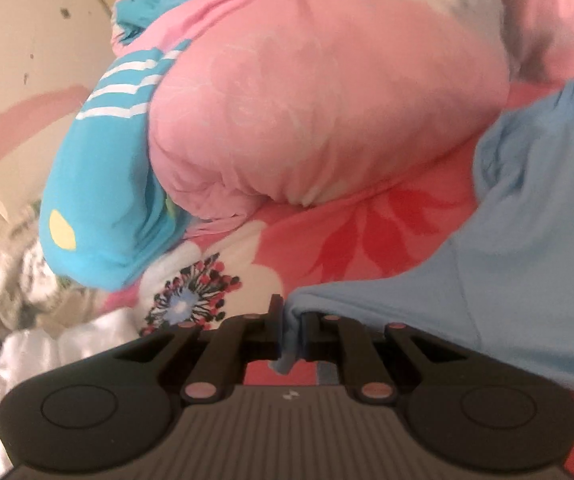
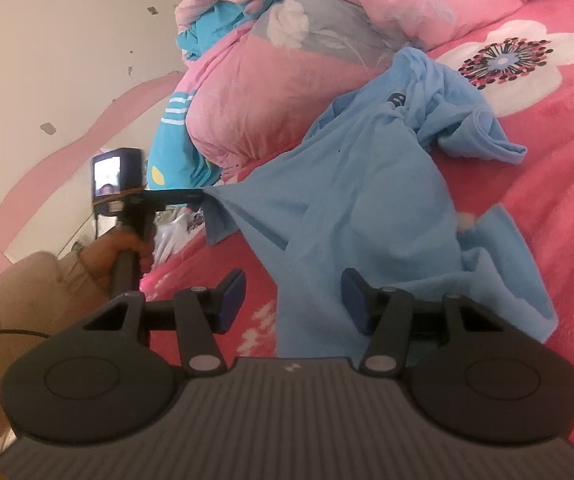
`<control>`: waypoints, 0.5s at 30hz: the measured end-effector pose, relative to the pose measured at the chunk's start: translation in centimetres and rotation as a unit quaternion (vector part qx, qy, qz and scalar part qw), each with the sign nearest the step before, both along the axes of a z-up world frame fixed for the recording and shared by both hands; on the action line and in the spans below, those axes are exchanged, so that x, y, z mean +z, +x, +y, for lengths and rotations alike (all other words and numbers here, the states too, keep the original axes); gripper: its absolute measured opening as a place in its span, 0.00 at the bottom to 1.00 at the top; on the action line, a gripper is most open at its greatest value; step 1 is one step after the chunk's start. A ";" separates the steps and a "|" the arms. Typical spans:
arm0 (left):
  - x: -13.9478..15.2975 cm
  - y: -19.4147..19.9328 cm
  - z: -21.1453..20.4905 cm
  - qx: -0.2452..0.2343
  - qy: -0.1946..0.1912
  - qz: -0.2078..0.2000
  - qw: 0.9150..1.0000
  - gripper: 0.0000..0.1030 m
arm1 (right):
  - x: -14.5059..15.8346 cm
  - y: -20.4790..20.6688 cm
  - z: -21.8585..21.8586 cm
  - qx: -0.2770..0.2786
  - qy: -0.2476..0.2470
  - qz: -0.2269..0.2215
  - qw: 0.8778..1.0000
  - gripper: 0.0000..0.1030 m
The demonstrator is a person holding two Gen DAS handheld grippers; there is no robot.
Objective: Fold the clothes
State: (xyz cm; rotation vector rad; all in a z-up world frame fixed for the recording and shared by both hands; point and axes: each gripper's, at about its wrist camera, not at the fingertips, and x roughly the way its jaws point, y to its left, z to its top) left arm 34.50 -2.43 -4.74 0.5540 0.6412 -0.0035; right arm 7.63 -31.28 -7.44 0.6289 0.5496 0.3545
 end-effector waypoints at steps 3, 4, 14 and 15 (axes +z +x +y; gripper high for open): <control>-2.3 0.7 -0.2 0.006 0.018 0.033 0.999 0.16 | 0.0 0.0 0.0 -0.001 -0.008 0.002 1.000 0.50; -2.8 0.9 0.0 0.012 0.015 0.044 0.999 0.19 | 0.0 0.0 0.1 -0.001 -0.009 0.003 1.000 0.50; 1.2 -2.8 7.0 0.076 -0.077 0.057 0.992 0.72 | -0.3 -0.1 -0.4 -0.010 -0.001 0.011 1.000 0.52; 1.8 -3.5 7.7 0.079 -0.092 0.055 0.991 0.73 | -0.3 -0.2 -0.4 -0.011 0.002 0.011 1.000 0.52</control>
